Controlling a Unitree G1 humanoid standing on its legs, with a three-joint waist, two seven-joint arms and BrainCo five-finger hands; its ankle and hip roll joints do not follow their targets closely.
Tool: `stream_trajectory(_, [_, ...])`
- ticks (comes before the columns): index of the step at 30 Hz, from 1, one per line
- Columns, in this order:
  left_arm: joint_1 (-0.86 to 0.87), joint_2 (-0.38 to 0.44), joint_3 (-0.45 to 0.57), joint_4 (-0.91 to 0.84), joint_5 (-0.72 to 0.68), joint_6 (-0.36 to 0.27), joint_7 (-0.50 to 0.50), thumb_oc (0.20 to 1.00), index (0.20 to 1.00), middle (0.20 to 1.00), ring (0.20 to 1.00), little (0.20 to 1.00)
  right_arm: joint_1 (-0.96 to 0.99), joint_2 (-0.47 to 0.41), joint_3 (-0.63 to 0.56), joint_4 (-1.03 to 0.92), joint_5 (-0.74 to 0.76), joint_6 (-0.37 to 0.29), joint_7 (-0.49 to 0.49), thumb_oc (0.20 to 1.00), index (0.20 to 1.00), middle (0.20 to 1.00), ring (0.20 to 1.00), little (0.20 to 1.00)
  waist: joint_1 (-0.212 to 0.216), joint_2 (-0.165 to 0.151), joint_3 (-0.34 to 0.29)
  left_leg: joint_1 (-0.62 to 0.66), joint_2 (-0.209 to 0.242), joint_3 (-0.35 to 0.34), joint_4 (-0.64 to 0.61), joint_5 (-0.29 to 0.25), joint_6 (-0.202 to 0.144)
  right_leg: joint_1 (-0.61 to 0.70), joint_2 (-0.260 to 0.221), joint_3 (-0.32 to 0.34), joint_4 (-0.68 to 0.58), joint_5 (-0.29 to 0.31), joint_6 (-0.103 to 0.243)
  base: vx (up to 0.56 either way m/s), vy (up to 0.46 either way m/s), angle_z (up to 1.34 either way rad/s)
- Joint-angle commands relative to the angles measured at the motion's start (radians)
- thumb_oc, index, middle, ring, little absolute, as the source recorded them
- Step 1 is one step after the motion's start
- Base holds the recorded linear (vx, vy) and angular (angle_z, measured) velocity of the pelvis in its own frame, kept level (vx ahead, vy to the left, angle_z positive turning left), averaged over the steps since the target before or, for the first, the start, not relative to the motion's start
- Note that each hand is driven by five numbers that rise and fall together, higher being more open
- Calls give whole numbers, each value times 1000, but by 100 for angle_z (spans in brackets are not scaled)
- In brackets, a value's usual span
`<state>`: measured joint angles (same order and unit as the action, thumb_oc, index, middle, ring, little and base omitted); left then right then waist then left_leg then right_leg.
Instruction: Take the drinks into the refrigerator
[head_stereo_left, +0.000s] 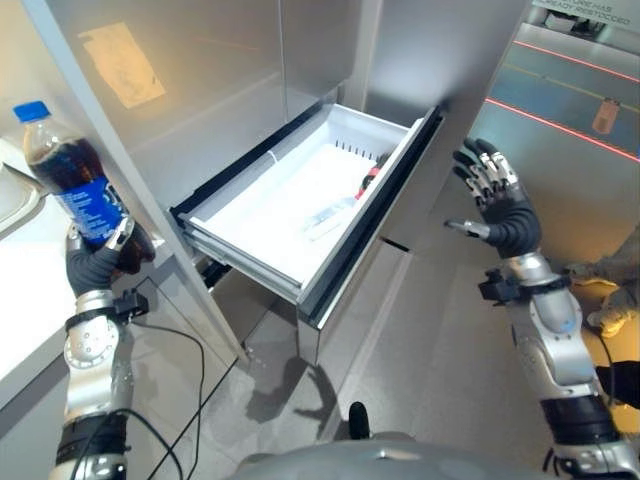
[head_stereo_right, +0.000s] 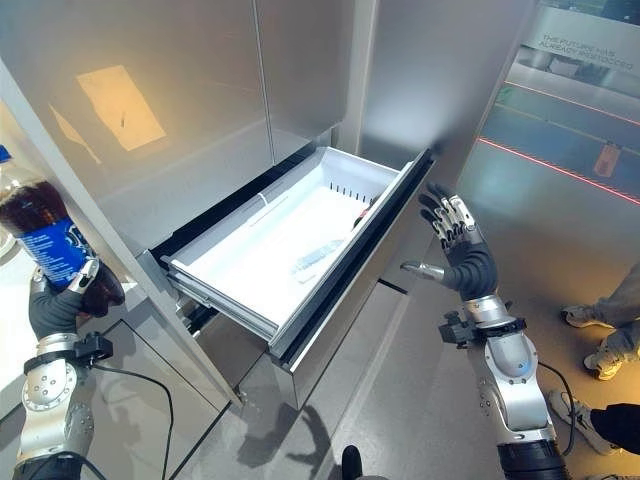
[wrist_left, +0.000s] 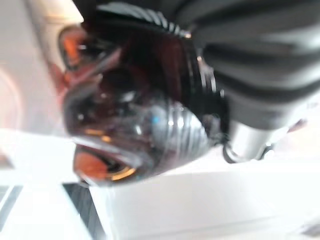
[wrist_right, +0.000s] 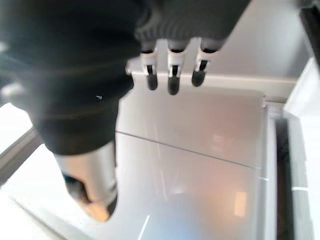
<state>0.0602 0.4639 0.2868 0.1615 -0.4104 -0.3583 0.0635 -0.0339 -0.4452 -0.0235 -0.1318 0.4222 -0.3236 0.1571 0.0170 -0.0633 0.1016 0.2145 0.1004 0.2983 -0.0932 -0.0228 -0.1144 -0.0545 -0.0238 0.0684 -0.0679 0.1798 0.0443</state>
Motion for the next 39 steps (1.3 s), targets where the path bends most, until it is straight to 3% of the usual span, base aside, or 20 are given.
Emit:
stream_trajectory(1, [-69, 37, -45, -186, -48, -75, -104, 200, 200, 200, 200, 200, -34, -29, -30, 5, 54, -5, 35, 1000, 1000, 1000, 1000, 1000, 16, 24, 22, 11, -85, -81, 18, -98, 121, 60, -24, -29, 155, -179, 60, -8, -25, 11])
stream_trajectory(6, [-45, 52, -99, -303, -133, -54, -215, 200, 200, 200, 200, 200, -56, -67, 10, 103, 184, 34, 86, 1000, 1000, 1000, 1000, 1000, 36, 18, 19, 7, -85, -108, 15, -92, 119, 80, -35, -62, 147, -181, 59, -9, -30, 20])
stream_trajectory(15, [-10, 91, -212, -447, -286, -5, -368, 200, 200, 200, 200, 200, -152, -176, 90, 166, 225, 71, 124, 1000, 1000, 1000, 1000, 1000, 65, 15, 12, 6, -82, -142, 17, -82, 113, 108, -48, -99, 133, -179, 59, -9, -34, 15])
stream_trajectory(19, [-9, 126, -306, -496, -333, 27, -434, 200, 200, 200, 200, 200, -231, -199, 177, 175, 253, 86, 155, 1000, 1000, 1000, 1000, 1000, 80, 17, 9, 6, -80, -151, 15, -76, 110, 118, -51, -111, 126, -178, 58, -20, -32, 10])
stream_trajectory(25, [-42, 249, -459, -534, -338, 52, -500, 200, 200, 200, 200, 200, -395, -240, 402, 176, 390, 142, 257, 1000, 1000, 1000, 1000, 1000, 95, 19, 7, 3, -75, -162, 11, -62, 103, 128, -55, -129, 121, -176, 57, -26, -19, 8])
stream_trajectory(30, [-78, 296, -539, -514, -312, 51, -509, 200, 200, 200, 200, 200, -509, -211, 533, 198, 464, 180, 290, 1000, 1000, 1000, 1000, 1000, 105, 23, 6, 4, -75, -166, 10, -56, 100, 130, -57, -137, 122, -173, 58, 0, 0, 0])
stream_trajectory(39, [-146, 323, -636, -479, -270, 54, -509, 200, 200, 200, 200, 200, -631, -130, 659, 218, 515, 211, 303, 1000, 1000, 1000, 1000, 1000, 117, 34, 8, 0, -79, -171, 8, -48, 101, 130, -63, -139, 116, -163, 62, -13, -2, 2])
